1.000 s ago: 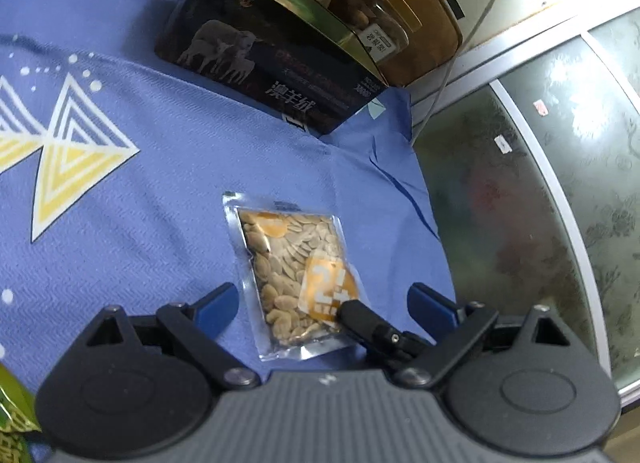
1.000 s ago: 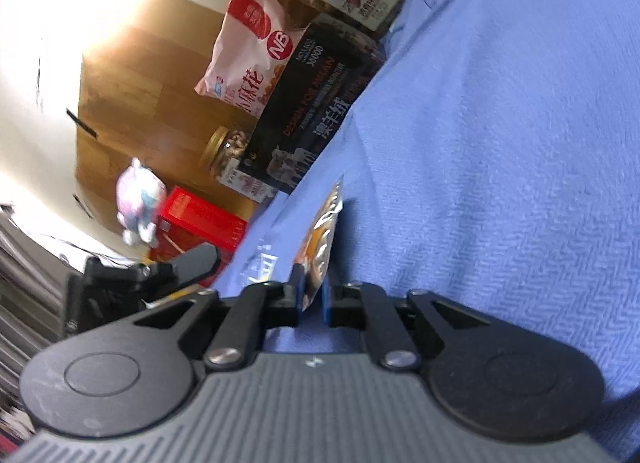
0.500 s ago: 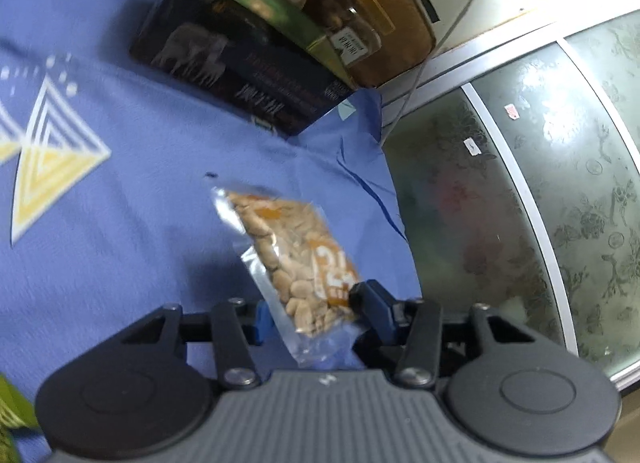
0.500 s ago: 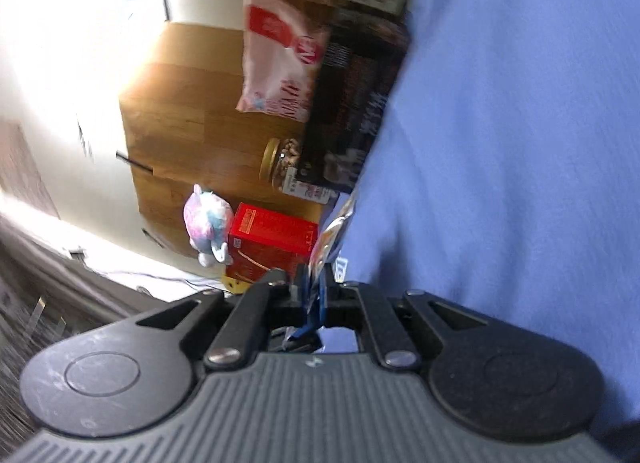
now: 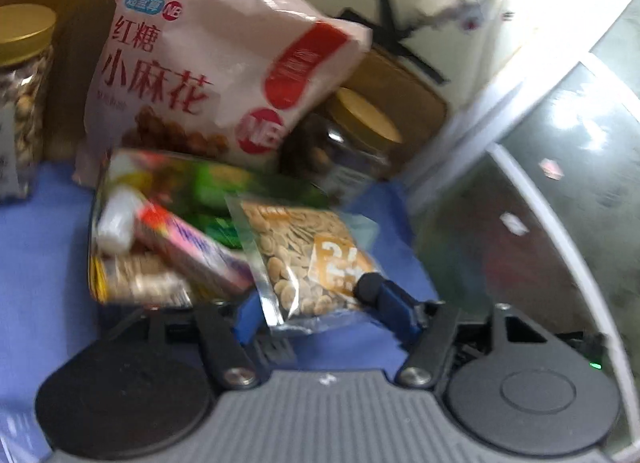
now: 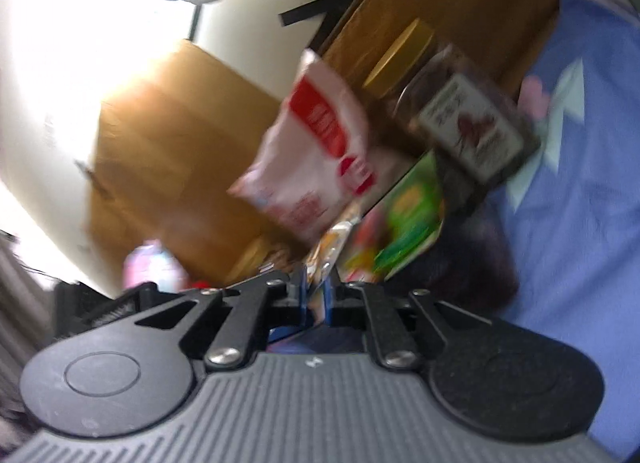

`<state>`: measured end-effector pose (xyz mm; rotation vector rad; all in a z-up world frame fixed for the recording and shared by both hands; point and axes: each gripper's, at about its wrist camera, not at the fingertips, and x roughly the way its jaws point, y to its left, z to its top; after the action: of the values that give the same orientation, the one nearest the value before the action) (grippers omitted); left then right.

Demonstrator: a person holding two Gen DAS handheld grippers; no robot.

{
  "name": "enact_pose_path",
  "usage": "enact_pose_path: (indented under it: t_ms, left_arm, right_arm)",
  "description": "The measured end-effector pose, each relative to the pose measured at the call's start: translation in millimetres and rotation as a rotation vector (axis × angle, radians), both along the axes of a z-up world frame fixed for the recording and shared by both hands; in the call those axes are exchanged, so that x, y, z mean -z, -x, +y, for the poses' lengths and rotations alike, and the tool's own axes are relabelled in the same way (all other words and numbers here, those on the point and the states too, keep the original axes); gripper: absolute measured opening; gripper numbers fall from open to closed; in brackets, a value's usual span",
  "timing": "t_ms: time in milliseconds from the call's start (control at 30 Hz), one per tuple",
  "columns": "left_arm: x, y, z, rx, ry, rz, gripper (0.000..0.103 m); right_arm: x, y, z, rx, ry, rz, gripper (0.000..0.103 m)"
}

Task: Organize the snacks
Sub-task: 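Carry the seed packet into the tin and open the left tool, then grasp the green pickle packet with the left tool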

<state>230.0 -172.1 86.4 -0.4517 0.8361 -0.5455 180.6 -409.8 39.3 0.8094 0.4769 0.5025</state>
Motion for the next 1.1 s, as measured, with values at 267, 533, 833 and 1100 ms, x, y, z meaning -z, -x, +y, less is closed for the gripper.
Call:
enact_pose_path:
  t_ms: [267,533,833,1100]
  left_arm:
    - [13,4,31,-0.089,-0.021,-0.032,0.08]
    - [8,130,114,-0.089,-0.024,-0.109,0.084]
    - [52,258,197,-0.244,-0.022,0.005,0.084]
    - [93,294,205,-0.223,0.119,0.084,0.08]
  right_arm:
    - [6,27,2,0.103,0.272,-0.118,0.05]
    - [27,107,38,-0.132,0.275,-0.115,0.051]
    - [45,153,144,-0.631,0.405,-0.09,0.051]
    - [53,145,161,-0.632,0.425,-0.053,0.051]
